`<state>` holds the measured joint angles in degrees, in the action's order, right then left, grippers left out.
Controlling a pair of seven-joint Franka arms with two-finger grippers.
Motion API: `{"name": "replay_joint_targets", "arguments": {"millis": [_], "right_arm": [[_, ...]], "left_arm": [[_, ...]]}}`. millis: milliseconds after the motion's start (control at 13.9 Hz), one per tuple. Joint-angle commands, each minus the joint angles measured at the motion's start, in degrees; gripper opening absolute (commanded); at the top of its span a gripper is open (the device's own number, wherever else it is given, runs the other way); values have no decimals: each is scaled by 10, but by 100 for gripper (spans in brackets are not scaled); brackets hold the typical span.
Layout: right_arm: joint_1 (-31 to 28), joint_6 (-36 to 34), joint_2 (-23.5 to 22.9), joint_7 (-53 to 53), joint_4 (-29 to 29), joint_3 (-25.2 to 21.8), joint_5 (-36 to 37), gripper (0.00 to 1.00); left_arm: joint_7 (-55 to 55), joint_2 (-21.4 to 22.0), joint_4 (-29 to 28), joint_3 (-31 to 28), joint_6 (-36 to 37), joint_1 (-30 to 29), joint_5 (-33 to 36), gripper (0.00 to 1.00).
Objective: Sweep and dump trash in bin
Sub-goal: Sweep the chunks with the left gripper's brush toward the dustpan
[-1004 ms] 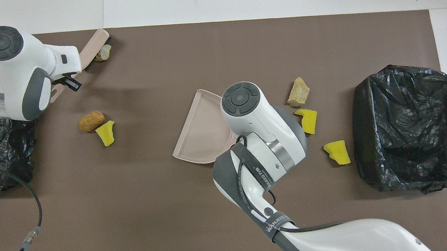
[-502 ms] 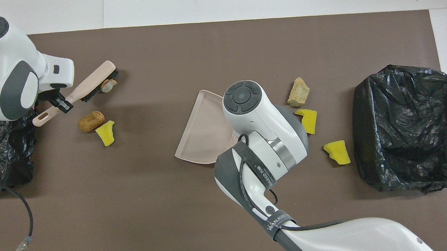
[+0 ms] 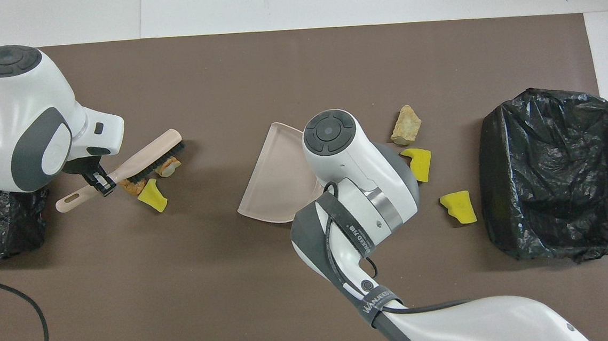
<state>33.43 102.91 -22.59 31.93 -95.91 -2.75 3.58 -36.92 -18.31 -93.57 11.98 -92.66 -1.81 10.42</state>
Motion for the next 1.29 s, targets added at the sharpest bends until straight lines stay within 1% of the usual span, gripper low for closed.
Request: {"name": "replay_joint_targets", "arguments": {"millis": [0,143,215,287,359,502,574,646,789,1004,1076,1219], "right_arm": [[-3,-12,5,-5,2,4,-7,0],[-3,-12,4,-5,2,4,-7,0],[-3,-11,5,-5,2,4,-7,0],[-3,-11,5,-5,3,4,-6,0],[-3,-11,5,-3,2,4,-4,0],[-2,-11,5,8,2,4,-2,0],[-1,-11,6,8,0,4,-2,0],[0,-9,7,8,-1,4,-2,0],[0,-8,7,8,-1,4,-3,0],[0,-6,7,8,-1,4,-3,0],[0,-7,7,8,-1,4,-3,0],[0,-7,7,8,-1,4,-4,0]], "left_arm": [[50,70,-35,-9,-1,-7,-19,0],[138,92,-56,-10,9,-8,-22,0],[198,108,-89,-10,-1,-15,-22,0],[253,128,-128,-10,-29,-28,-25,0],[284,157,-182,-10,-71,-40,-39,0],[323,216,-292,-10,-165,-67,-74,0],[342,236,-335,-11,-202,-74,-101,0],[370,247,-360,-11,-231,-74,-122,0],[428,248,-382,-9,-265,-61,-130,0],[482,248,-411,-8,-299,-23,-132,0],[483,248,-420,-8,-308,-5,-133,0],[484,243,-423,-7,-319,8,-147,0]]}}
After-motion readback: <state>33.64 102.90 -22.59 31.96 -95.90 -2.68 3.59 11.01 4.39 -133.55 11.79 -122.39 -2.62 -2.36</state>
